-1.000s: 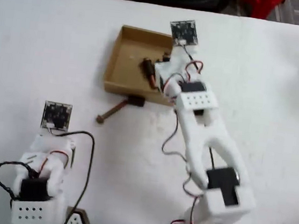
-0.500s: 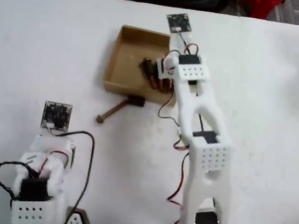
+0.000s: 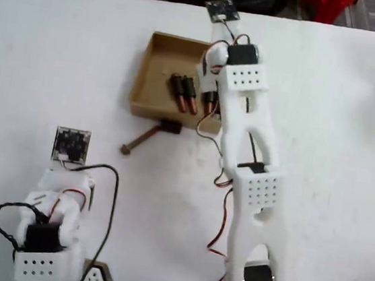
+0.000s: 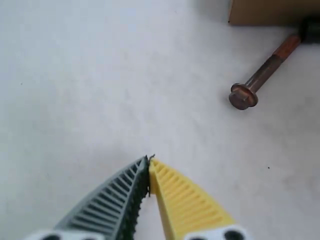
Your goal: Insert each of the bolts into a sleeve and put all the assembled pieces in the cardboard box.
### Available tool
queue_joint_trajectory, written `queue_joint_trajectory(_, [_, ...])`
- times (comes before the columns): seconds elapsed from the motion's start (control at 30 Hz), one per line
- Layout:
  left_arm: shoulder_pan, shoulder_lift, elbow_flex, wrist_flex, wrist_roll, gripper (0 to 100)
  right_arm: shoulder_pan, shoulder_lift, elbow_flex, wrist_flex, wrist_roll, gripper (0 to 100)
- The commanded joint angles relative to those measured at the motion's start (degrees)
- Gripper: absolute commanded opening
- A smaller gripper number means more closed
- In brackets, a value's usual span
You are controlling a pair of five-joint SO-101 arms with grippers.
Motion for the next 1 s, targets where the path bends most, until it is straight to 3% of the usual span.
queue_joint_trajectory(0.0, [-0.92,0.40,0.00,0.18,-0.79,2,-3.65,-6.02,-6.15,10.68,0.53,1.6])
queue_joint_trajectory(0.2, [-1.01,0.40,0.00,0.18,-0.79,2,-5.93,-9.98,-1.32,12.09,0.53,1.6])
queue_joint_trajectory(0.5, [-1.01,0.40,0.00,0.18,-0.79,2,-11.91,-24.57,24.26,10.07,0.97,1.6])
queue_joint_trajectory(0.77, [-1.01,0.40,0.00,0.18,-0.79,2,-16.75,-33.54,48.88,-3.56,1.32,1.8])
queue_joint_trajectory(0.97, [-1.01,0.40,0.00,0.18,-0.79,2,-19.12,-35.21,64.62,-22.11,15.21,1.8])
